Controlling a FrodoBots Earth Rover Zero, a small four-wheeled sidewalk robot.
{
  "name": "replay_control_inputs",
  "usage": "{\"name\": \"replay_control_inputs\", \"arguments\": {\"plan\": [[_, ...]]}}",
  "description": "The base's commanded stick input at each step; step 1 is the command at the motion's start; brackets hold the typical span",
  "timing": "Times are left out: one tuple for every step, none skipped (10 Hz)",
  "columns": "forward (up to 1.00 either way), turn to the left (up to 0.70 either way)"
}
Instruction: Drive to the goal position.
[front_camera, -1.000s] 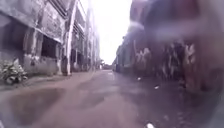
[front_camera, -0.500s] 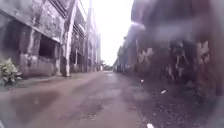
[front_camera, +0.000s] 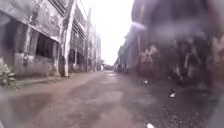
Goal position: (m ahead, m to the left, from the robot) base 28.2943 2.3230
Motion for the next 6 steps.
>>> {"name": "replay_control_inputs", "arguments": {"plan": [[0.7,0.0],[0.7,0.0],[0.7,0.0],[0.7,0.0],[0.7,0.0],[0.7,0.0]]}}
